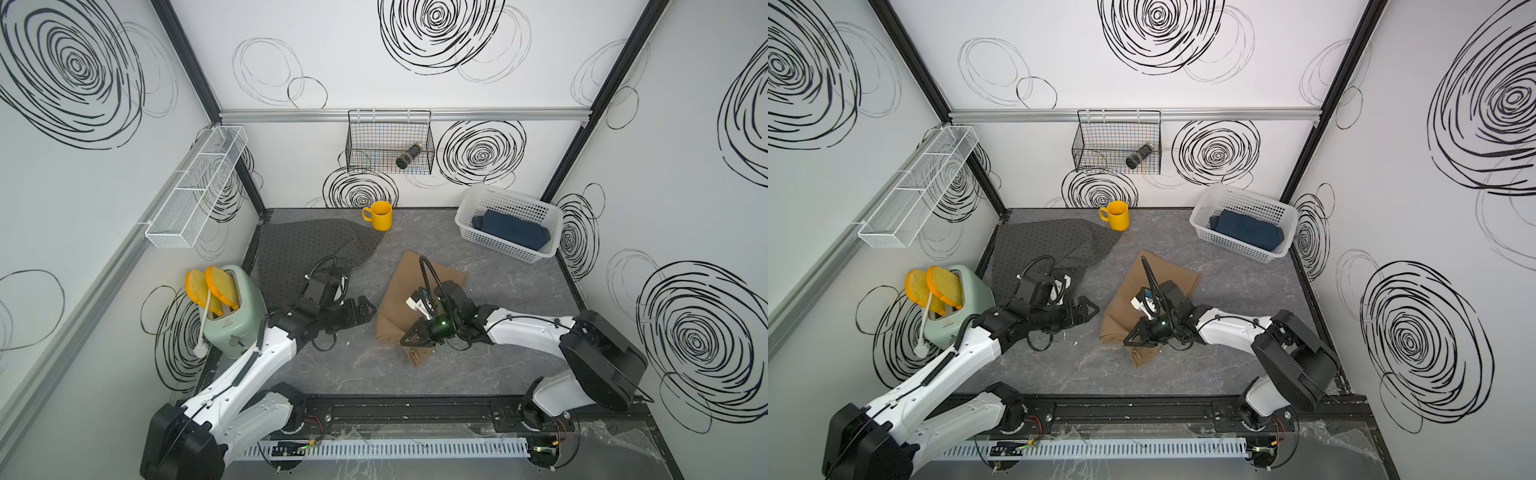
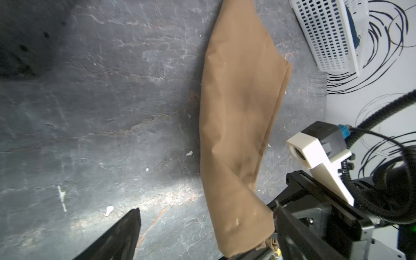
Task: Roll up the skirts
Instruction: Roll the skirt at the center of the board.
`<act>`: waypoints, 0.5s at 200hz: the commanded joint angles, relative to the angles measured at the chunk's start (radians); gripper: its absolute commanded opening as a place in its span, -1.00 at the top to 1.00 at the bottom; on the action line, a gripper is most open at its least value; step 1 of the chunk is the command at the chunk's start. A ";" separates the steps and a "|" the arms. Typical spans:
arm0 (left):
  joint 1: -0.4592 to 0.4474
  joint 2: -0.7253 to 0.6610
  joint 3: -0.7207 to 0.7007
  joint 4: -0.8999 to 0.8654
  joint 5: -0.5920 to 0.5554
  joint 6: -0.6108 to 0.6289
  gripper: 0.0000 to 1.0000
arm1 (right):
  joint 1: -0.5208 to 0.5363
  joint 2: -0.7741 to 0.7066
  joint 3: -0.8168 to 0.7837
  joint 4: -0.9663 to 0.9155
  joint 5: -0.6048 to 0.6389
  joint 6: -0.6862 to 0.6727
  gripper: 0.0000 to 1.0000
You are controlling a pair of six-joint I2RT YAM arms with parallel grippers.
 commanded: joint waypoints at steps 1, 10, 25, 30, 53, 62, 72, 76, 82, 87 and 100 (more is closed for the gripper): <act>-0.008 0.005 -0.047 0.027 0.096 -0.129 -0.96 | -0.016 -0.004 -0.021 0.258 -0.172 0.204 1.00; -0.009 -0.007 -0.075 0.060 0.111 -0.199 -0.98 | -0.028 0.007 -0.030 0.316 -0.188 0.252 1.00; -0.020 -0.043 -0.135 0.162 0.118 -0.328 -0.93 | -0.036 0.021 -0.026 0.334 -0.188 0.267 1.00; -0.029 -0.054 -0.158 0.208 0.120 -0.366 -0.93 | -0.038 0.027 -0.025 0.339 -0.187 0.270 1.00; -0.083 -0.035 -0.183 0.339 0.129 -0.446 -0.93 | -0.050 0.062 -0.023 0.360 -0.196 0.279 1.00; -0.095 -0.011 -0.175 0.341 0.135 -0.447 -0.93 | -0.055 0.075 -0.023 0.366 -0.200 0.279 1.00; -0.105 0.013 -0.173 0.359 0.151 -0.458 -0.94 | -0.059 0.088 -0.028 0.379 -0.207 0.282 1.00; -0.110 0.019 -0.171 0.364 0.154 -0.462 -0.94 | -0.063 0.093 -0.030 0.386 -0.210 0.284 1.00; -0.115 0.022 -0.165 0.358 0.146 -0.468 -0.94 | -0.069 0.099 -0.031 0.388 -0.214 0.283 1.00; -0.119 0.020 -0.160 0.354 0.130 -0.468 -0.93 | -0.076 0.103 -0.032 0.383 -0.214 0.283 1.00; -0.125 0.000 -0.145 0.332 0.072 -0.460 -0.93 | -0.100 0.112 -0.037 0.382 -0.215 0.286 1.00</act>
